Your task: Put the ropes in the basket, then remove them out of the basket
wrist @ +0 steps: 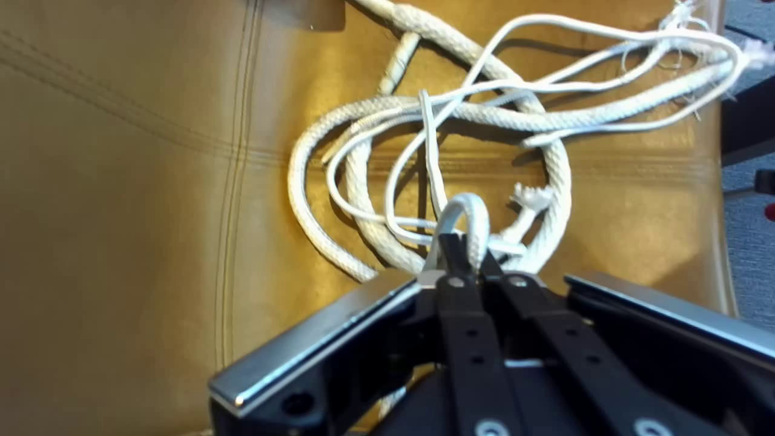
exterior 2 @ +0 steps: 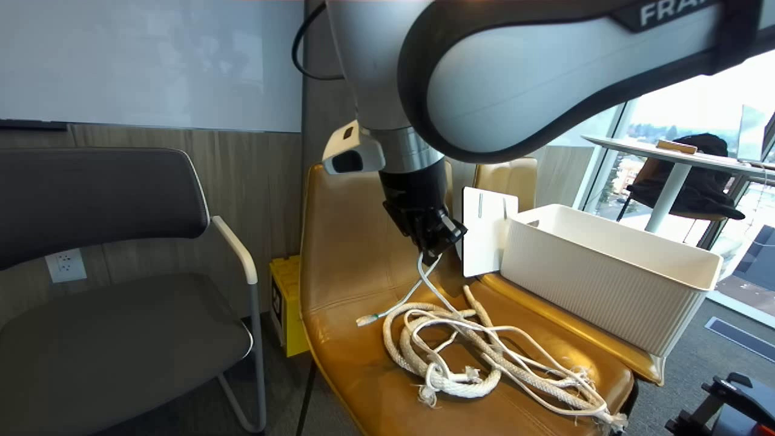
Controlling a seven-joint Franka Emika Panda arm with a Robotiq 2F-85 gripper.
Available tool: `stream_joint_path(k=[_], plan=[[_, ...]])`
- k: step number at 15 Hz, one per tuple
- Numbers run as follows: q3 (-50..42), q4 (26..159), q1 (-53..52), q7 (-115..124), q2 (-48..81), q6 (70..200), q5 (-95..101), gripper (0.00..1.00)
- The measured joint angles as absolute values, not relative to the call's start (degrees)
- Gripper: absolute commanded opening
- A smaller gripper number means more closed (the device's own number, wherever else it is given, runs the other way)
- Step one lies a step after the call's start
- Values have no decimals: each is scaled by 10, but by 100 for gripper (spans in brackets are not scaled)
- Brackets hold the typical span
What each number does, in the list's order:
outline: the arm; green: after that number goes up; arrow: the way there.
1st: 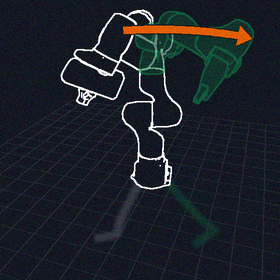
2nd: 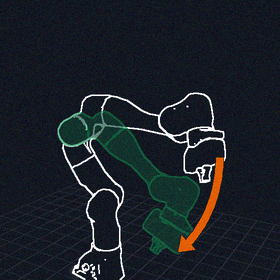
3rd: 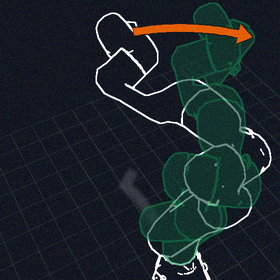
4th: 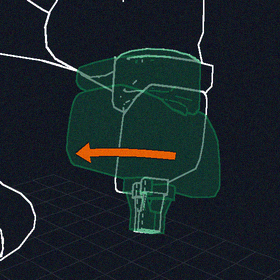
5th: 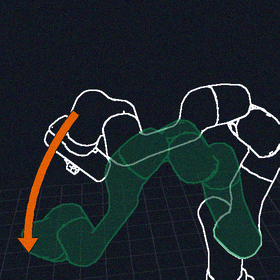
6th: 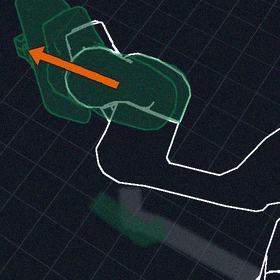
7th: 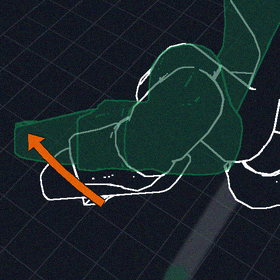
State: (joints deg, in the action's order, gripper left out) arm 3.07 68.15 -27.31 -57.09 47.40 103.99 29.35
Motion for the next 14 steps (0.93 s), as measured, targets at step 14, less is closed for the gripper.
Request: stream_joint_path(k=[14], plan=[[78,845,-154,-505,323,1095,80,1]])
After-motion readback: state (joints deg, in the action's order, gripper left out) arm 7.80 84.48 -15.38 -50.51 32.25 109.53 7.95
